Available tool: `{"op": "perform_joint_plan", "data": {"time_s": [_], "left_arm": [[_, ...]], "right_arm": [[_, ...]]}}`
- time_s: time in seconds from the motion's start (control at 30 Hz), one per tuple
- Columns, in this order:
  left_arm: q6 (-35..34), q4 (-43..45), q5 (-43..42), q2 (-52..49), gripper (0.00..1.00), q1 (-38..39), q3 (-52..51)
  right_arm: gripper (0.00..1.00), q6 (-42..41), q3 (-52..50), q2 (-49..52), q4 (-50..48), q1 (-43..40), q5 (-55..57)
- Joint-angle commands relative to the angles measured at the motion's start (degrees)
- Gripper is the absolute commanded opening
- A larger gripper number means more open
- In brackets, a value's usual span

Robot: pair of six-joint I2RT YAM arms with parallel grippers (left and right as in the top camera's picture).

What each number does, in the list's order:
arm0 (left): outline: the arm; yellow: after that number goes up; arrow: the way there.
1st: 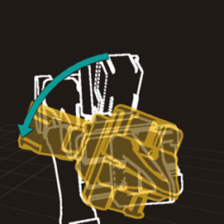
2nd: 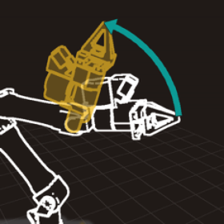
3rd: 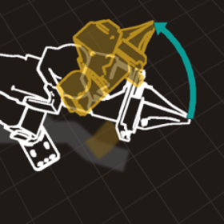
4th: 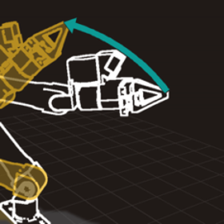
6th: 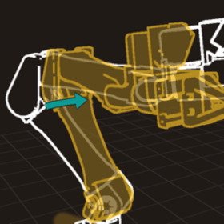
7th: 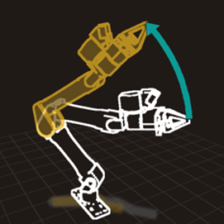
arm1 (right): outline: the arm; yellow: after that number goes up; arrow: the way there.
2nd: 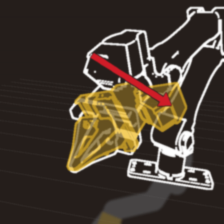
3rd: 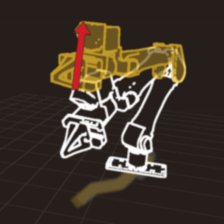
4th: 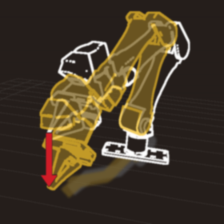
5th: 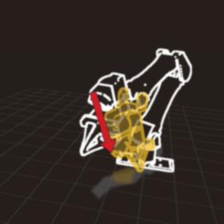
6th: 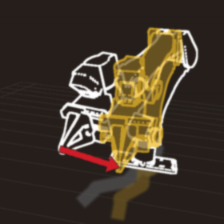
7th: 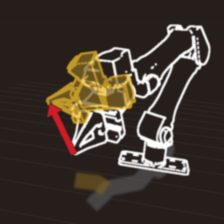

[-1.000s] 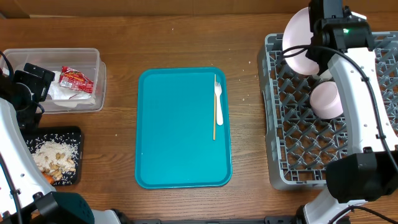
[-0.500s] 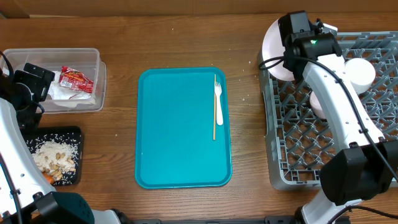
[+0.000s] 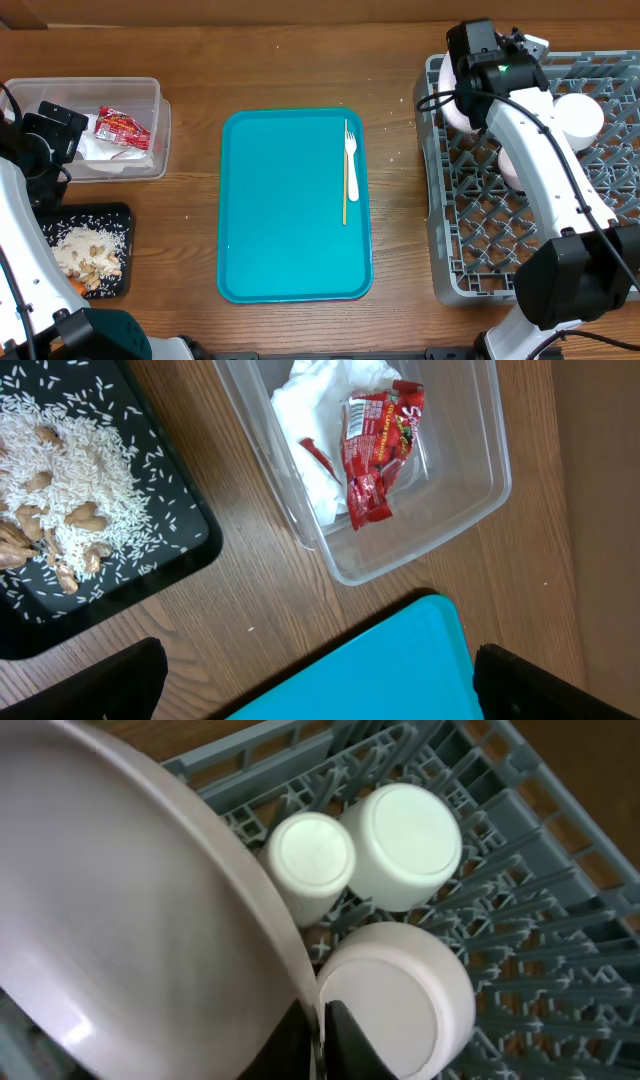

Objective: Sort waste into correct bins and load items into the dishwasher
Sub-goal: 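Stand the plate upright in the rack's left slots and release, then reach the right gripper to the white fork on the tray and grasp it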

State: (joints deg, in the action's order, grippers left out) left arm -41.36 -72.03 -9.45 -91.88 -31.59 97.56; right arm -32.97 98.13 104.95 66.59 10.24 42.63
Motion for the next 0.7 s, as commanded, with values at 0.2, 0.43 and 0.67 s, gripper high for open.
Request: {"op": "perform_joint_plan", "data": {"time_s": [0.2, 0.43, 0.67], "left_arm": [[1.33, 0.04, -0.24, 0.28, 1.00, 0.11, 0.55], [1.33, 0.04, -0.24, 0.28, 1.00, 0.11, 0.55], [1.33, 0.07, -0.24, 0.28, 1.00, 0.11, 0.55]], "right_arm": [[0.18, -0.24, -0.15, -1.66, -0.87, 0.31, -13.42], [0.33, 0.37, 0.94, -1.73, -5.55, 0.31, -20.72], [0.68, 0.61, 6.71, -2.10, -5.33, 0.26, -21.40]]}}
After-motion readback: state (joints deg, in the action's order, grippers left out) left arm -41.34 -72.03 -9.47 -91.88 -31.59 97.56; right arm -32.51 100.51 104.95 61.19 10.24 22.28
